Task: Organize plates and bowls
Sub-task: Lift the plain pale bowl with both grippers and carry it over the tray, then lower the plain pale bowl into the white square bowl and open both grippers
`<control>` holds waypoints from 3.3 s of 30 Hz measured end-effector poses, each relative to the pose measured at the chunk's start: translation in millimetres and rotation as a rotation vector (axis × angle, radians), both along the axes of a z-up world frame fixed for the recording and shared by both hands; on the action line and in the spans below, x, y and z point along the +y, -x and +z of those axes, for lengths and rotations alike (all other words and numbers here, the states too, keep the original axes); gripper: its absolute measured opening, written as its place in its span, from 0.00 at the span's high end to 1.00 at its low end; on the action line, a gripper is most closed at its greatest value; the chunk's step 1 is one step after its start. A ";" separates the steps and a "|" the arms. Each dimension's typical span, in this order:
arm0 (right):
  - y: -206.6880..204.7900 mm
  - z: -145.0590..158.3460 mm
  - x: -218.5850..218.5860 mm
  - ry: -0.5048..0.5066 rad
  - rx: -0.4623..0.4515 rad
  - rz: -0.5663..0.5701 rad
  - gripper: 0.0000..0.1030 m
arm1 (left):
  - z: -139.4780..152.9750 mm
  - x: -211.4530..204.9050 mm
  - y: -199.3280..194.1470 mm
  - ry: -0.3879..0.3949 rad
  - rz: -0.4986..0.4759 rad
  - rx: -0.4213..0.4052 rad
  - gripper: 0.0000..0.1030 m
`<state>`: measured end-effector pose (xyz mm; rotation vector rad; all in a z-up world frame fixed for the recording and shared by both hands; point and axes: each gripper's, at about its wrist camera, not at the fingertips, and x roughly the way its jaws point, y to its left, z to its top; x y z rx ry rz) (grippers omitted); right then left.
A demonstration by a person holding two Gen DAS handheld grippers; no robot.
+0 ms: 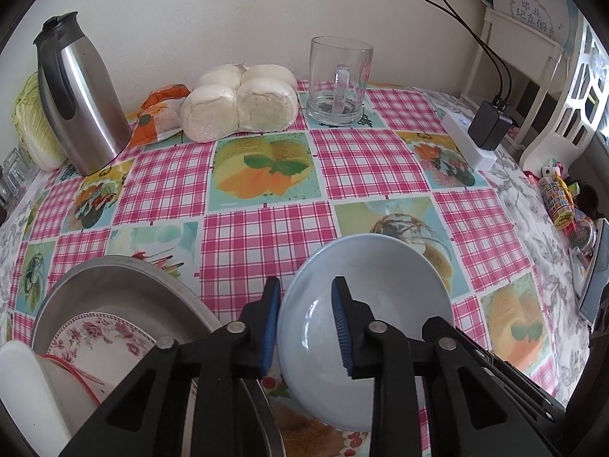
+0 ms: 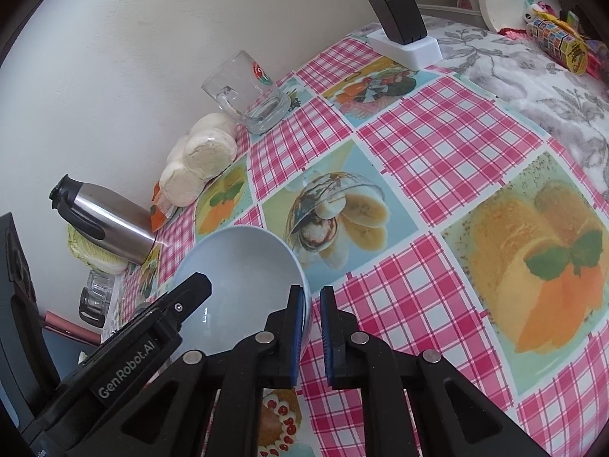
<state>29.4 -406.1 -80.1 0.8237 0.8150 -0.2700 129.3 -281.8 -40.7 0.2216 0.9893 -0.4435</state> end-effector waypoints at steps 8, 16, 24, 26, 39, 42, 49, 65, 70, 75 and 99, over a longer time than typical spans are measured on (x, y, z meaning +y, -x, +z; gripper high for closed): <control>-4.0 -13.4 2.4 -0.029 0.030 0.012 0.90 | -10.3 -2.8 -0.5 -0.012 -0.017 0.023 0.80; -5.3 -15.8 4.9 -0.031 0.047 0.015 0.90 | -14.3 -3.4 0.1 -0.003 -0.023 0.041 0.83; -2.4 -5.5 3.5 -0.028 0.046 0.005 0.90 | -5.8 1.4 0.7 0.026 -0.018 0.053 0.84; 0.4 2.9 2.8 -0.026 0.030 -0.001 0.90 | 3.5 3.2 3.0 0.045 -0.022 0.044 0.84; 29.7 105.4 24.6 0.071 -0.154 -0.018 0.90 | 112.8 36.0 44.4 0.184 -0.045 -0.142 0.84; 38.2 128.8 36.2 0.099 -0.188 -0.014 0.90 | 132.5 51.2 54.4 0.212 -0.036 -0.170 0.84; 56.3 169.4 71.7 0.143 -0.251 0.020 0.90 | 168.3 94.7 77.7 0.272 0.005 -0.216 0.84; 61.9 186.4 156.1 0.191 -0.256 0.148 0.89 | 174.0 188.4 92.1 0.339 0.136 -0.187 0.84; 52.8 182.6 177.0 0.191 -0.247 0.193 0.88 | 163.8 212.3 86.0 0.351 0.189 -0.153 0.84; 43.1 173.3 189.5 0.190 -0.217 0.224 0.88 | 144.2 224.9 71.8 0.355 0.229 -0.090 0.84; 8.7 117.7 191.8 0.177 -0.090 0.238 0.87 | 86.2 223.3 36.9 0.306 0.306 0.087 0.84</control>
